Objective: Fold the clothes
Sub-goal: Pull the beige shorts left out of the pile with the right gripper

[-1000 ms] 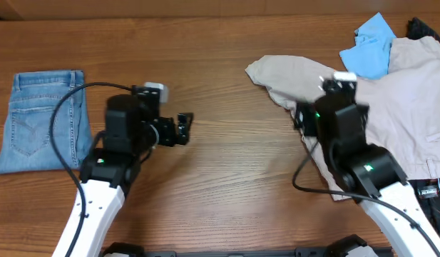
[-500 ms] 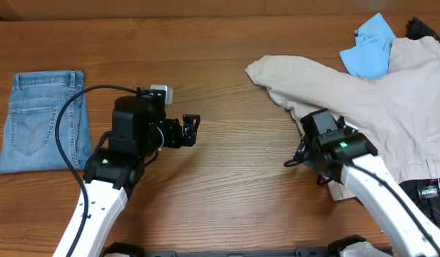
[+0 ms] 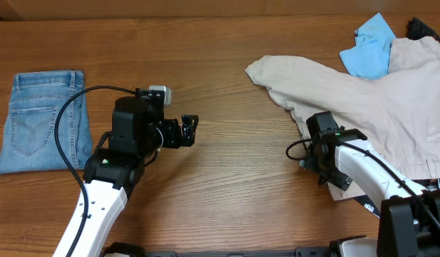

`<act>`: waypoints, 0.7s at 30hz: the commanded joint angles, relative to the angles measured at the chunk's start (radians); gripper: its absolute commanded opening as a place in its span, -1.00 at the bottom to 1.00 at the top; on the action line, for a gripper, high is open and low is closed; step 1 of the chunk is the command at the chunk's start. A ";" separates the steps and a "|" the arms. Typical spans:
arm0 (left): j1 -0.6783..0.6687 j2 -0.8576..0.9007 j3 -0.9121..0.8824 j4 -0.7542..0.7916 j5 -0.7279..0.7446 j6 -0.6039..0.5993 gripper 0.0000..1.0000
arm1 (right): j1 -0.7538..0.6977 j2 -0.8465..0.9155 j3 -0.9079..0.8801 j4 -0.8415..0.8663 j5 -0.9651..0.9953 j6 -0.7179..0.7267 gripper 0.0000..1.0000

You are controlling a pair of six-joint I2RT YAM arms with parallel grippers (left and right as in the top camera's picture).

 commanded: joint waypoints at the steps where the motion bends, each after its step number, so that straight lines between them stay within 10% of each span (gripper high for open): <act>1: -0.006 0.002 0.018 0.000 -0.014 -0.014 1.00 | -0.002 0.007 -0.033 0.012 -0.035 -0.048 -0.10; 2: -0.006 0.002 0.018 -0.003 -0.014 -0.014 1.00 | -0.002 0.007 -0.037 0.012 -0.034 -0.048 -0.63; 4: -0.006 0.002 0.018 -0.002 -0.014 -0.014 1.00 | -0.002 0.006 -0.037 0.012 -0.034 -0.054 -0.92; 21: 0.005 0.000 0.019 0.005 -0.235 -0.013 1.00 | 0.412 -0.004 0.468 -0.002 -0.230 -0.315 -0.92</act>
